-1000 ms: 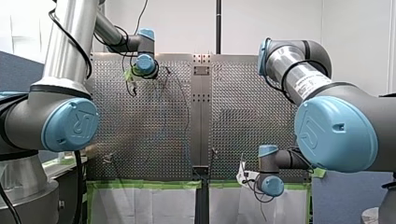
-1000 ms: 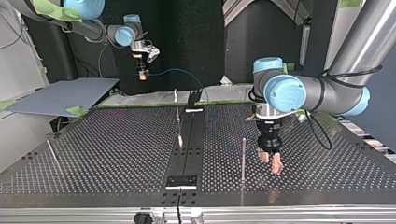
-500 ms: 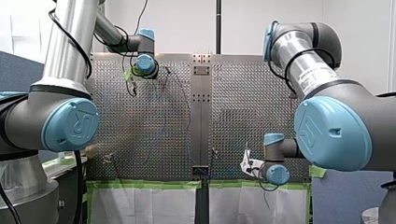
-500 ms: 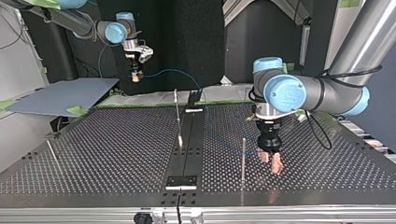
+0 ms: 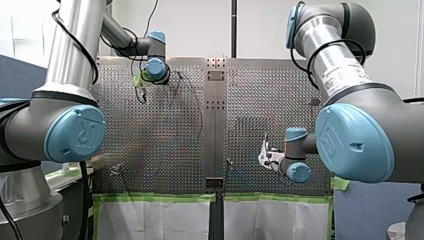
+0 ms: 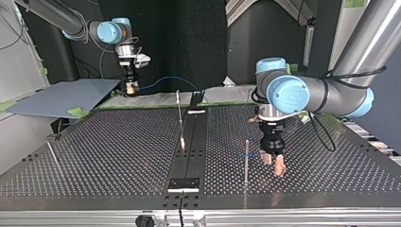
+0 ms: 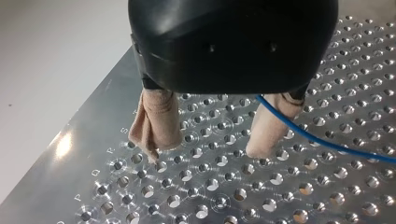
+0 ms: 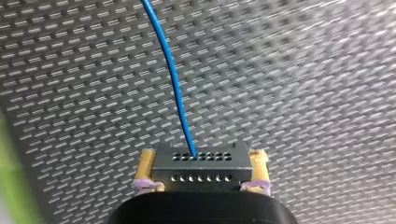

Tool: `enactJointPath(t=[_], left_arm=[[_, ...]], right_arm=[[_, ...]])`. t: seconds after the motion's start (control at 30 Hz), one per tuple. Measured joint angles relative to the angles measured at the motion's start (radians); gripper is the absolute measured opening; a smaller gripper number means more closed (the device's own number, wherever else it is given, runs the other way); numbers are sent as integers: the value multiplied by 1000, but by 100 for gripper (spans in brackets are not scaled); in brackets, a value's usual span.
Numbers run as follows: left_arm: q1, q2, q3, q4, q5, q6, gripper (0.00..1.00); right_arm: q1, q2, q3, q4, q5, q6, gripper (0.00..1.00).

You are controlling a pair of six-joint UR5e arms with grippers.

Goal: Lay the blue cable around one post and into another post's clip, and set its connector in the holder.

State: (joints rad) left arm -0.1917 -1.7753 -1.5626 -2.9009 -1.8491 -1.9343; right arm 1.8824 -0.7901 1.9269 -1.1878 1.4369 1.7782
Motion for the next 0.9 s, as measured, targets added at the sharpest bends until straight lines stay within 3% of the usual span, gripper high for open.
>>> enactJointPath(t=[0.33,0.6,0.9], left_arm=[[-1,0,0,0,0,-1,100],[-1,0,0,0,0,-2,100],[-1,0,0,0,0,-2,100]], right_arm=[[1,-81,0,-12,-7,-53,0],[6,-140,-1,-16,-7,-72,0],[20,-110,-1,-14,-6,-95,0]])
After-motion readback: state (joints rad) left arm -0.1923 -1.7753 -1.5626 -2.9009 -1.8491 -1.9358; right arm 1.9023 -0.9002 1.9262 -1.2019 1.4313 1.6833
